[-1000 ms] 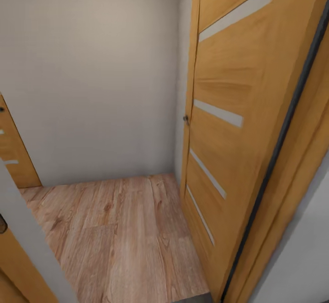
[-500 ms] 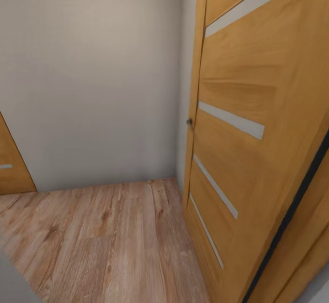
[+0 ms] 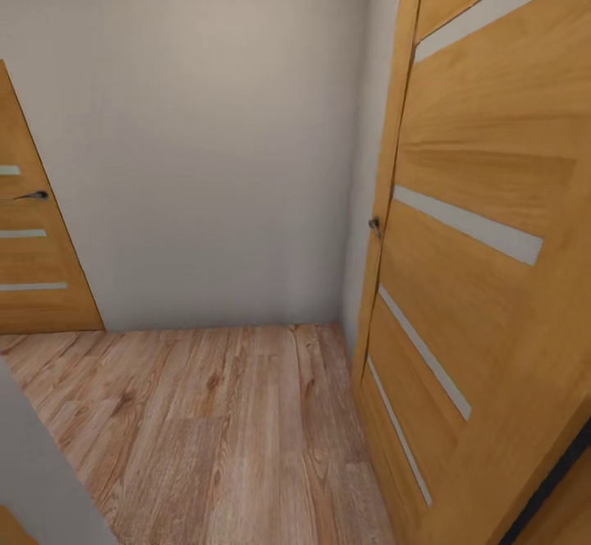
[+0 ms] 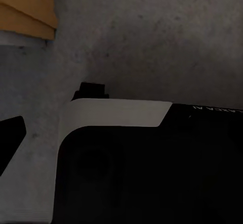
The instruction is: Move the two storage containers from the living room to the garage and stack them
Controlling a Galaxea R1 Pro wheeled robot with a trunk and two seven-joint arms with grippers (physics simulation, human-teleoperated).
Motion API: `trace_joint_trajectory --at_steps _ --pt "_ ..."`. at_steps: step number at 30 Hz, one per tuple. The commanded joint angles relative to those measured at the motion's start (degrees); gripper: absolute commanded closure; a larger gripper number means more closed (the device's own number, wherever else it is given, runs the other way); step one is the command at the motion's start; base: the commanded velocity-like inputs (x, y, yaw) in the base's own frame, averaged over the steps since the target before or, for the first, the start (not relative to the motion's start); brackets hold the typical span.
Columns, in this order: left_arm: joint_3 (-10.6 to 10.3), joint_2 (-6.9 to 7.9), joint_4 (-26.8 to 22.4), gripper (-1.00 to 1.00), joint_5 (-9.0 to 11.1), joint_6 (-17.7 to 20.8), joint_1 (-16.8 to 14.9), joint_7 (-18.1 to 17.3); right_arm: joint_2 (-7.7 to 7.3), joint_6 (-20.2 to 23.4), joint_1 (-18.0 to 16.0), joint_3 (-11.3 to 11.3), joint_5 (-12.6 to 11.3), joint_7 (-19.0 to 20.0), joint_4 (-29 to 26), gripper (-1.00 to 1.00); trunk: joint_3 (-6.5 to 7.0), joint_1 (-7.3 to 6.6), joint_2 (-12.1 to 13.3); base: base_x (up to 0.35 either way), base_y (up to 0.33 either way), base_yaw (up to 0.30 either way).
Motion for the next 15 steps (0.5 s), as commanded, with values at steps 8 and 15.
trace_joint_trajectory --at_steps 8,15 --pt "-0.08 -0.05 0.09 -1.0 0.48 -0.15 -0.05 -0.28 0.04 -0.31 -0.04 0.48 -0.51 -0.05 0.17 -1.0 -0.06 0.0 -0.03 0.065 -0.078 0.036" --pt "-0.1 -0.06 0.09 -1.0 0.37 -0.15 -0.05 -0.28 0.04 -0.31 -0.06 0.46 -0.51 -0.05 0.17 -1.0 -0.06 0.0 -0.03 0.161 -0.219 0.001"
